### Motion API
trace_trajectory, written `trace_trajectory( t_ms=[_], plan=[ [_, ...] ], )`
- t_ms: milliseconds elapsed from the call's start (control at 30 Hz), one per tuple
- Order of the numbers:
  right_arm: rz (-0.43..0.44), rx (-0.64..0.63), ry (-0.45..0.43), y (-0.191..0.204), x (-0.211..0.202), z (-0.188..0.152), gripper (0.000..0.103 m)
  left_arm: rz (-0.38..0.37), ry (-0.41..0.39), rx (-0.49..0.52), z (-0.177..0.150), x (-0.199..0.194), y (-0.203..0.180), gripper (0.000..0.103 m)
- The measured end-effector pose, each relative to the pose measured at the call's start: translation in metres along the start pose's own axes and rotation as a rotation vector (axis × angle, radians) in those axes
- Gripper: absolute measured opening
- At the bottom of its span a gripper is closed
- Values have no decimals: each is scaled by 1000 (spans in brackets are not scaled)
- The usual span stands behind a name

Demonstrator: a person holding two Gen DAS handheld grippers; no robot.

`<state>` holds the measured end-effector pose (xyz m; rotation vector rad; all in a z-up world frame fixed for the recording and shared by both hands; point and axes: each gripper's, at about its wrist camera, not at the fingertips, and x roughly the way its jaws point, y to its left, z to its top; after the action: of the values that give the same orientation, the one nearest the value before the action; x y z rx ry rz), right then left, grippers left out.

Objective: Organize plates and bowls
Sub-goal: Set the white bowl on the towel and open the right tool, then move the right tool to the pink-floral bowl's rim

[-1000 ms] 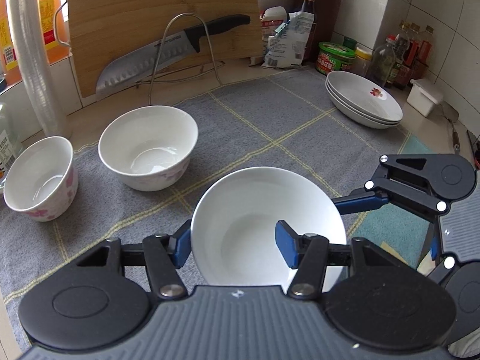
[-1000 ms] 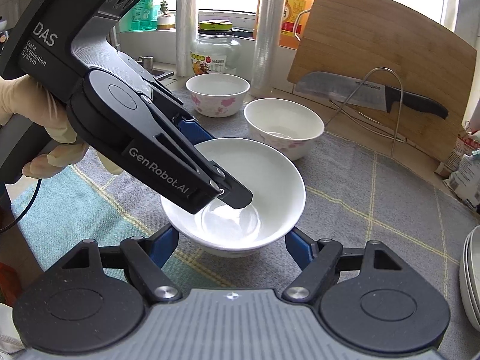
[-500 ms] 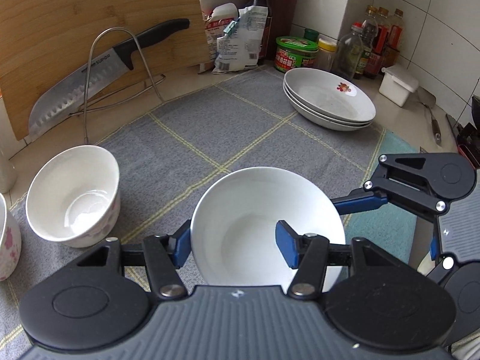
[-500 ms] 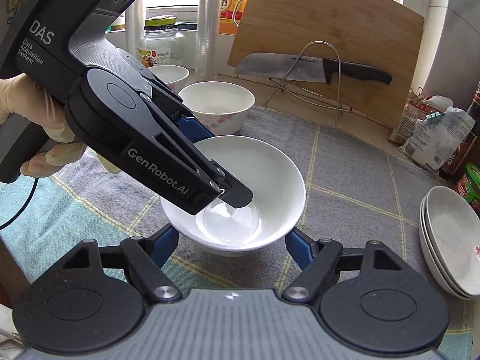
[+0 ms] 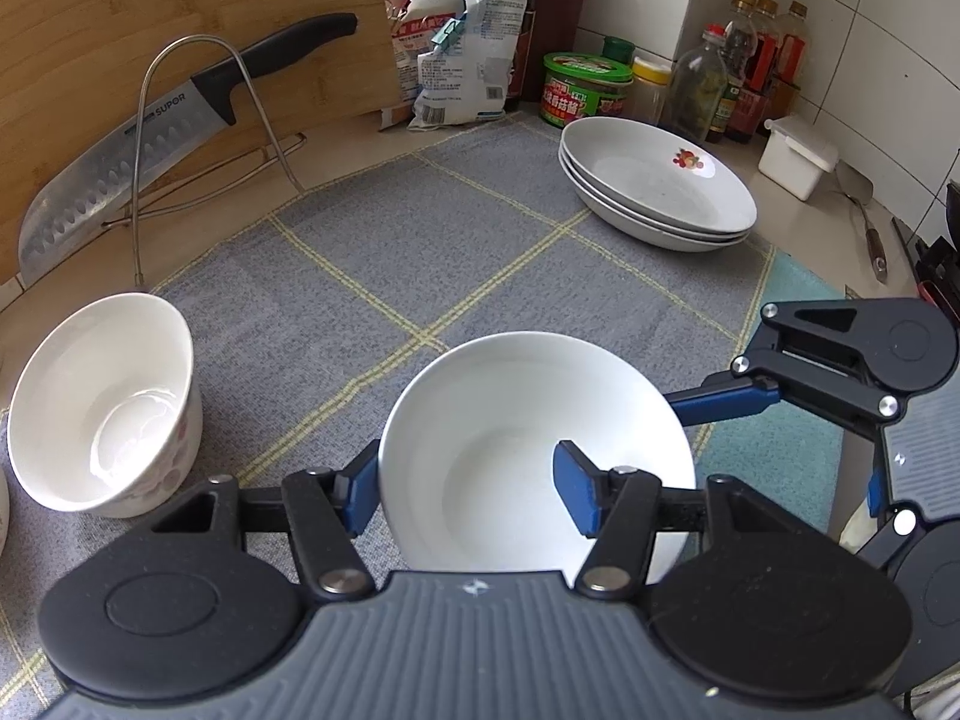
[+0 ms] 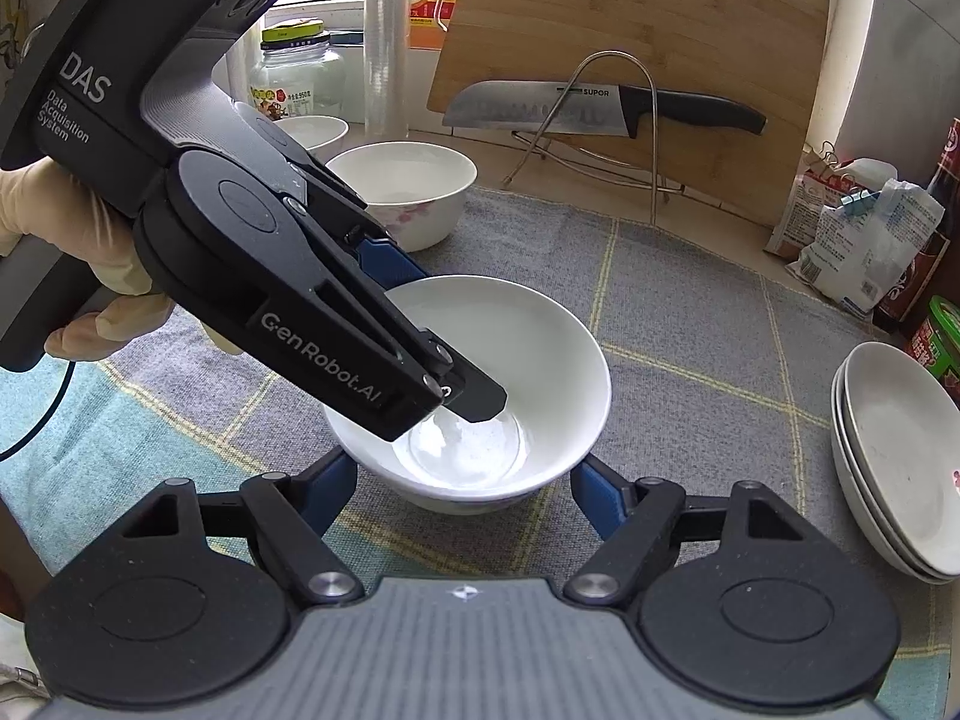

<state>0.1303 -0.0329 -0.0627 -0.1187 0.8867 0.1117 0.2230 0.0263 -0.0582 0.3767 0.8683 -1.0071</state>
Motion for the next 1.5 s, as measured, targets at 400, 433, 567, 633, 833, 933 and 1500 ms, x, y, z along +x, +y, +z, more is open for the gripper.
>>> trace_trajectory(
  t_ms=[400,433,567,633,833,933,1500],
  plan=[
    [12,-5,-17,-4,-8,-3,103,35,-125,31,-5,-21,-4,97],
    [8,-6,-16,-5,-8,-3,103,52,-135,31,-6,-23,-4,97],
    [4,-5,-21,-6,-13,-2,103,98,-163,3,-14,-35,-1,97],
    [4,-5,-27,-6,-15,0,103,108,-170,-28,-19,-41,2,97],
    [0,-34,-55,-1,-21,11,103,158,-196,-99,-30,-62,20,98],
    [3,-58,-70,4,-22,17,103,198,-210,-124,-35,-71,30,98],
    [55,-172,-116,43,-3,56,103,335,-265,-146,-48,-104,72,101]
  ],
)
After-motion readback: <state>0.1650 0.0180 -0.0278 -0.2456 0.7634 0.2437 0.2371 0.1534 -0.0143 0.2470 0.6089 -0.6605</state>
